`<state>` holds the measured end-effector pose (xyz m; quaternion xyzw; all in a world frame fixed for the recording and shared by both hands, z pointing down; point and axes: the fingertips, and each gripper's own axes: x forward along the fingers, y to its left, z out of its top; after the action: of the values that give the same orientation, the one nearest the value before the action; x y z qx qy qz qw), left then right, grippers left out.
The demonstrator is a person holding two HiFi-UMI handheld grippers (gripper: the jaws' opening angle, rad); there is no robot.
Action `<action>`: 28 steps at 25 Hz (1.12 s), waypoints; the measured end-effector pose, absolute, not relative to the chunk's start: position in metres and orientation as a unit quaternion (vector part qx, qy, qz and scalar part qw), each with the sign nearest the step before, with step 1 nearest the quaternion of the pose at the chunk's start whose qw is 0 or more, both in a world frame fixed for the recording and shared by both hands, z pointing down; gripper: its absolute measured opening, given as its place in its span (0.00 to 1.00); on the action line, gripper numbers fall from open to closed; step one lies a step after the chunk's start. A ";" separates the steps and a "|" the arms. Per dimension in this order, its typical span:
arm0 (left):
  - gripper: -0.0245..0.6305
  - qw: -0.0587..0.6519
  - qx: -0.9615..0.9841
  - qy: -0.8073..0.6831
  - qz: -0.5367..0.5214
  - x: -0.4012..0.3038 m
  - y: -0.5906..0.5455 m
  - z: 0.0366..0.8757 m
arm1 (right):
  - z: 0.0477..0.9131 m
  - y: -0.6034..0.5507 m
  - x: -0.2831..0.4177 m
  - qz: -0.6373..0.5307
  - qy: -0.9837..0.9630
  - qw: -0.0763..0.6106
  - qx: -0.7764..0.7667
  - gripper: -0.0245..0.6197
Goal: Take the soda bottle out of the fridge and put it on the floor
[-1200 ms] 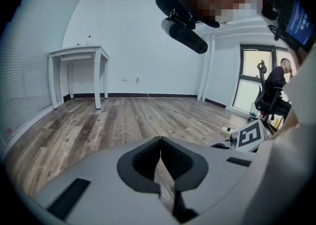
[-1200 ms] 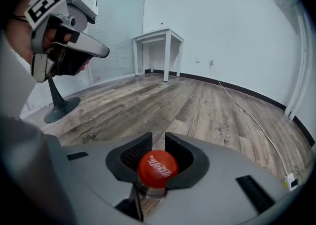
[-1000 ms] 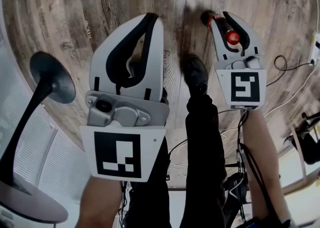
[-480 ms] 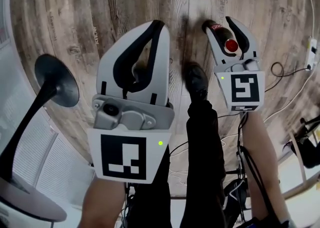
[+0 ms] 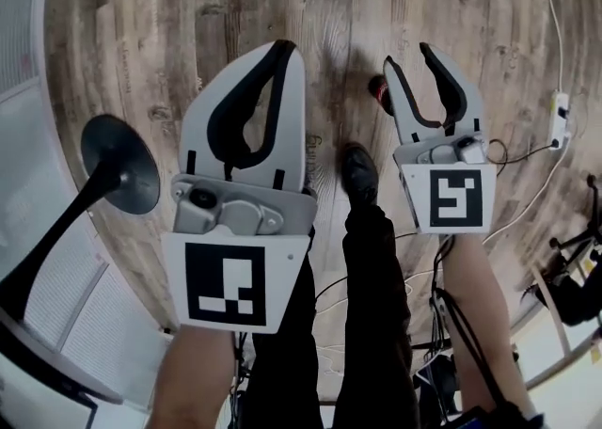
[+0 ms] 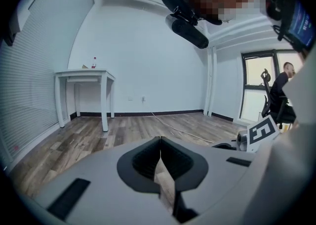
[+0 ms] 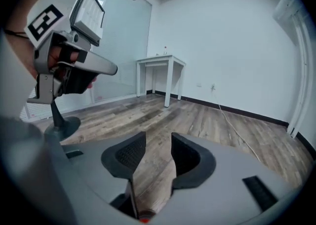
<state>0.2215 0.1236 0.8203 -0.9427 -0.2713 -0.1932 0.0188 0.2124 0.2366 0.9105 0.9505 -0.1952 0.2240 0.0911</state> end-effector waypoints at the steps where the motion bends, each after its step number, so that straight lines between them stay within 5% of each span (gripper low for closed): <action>1: 0.06 0.019 -0.946 -0.268 -0.184 0.227 0.122 0.805 | 0.889 0.236 0.220 0.210 -0.191 0.089 0.955 0.30; 17: 0.06 0.052 -0.976 -0.210 -0.002 0.291 0.088 0.451 | 0.467 0.198 0.298 -0.039 -0.185 0.072 0.979 0.07; 28: 0.06 0.046 -0.984 -0.136 0.106 0.244 0.037 0.188 | 0.204 0.148 0.260 -0.157 -0.235 0.077 0.956 0.06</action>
<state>0.2442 0.0373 0.1885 -0.9839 -0.1365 0.1061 0.0459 0.2599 0.1477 0.2039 0.9562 -0.2349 -0.1566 0.0768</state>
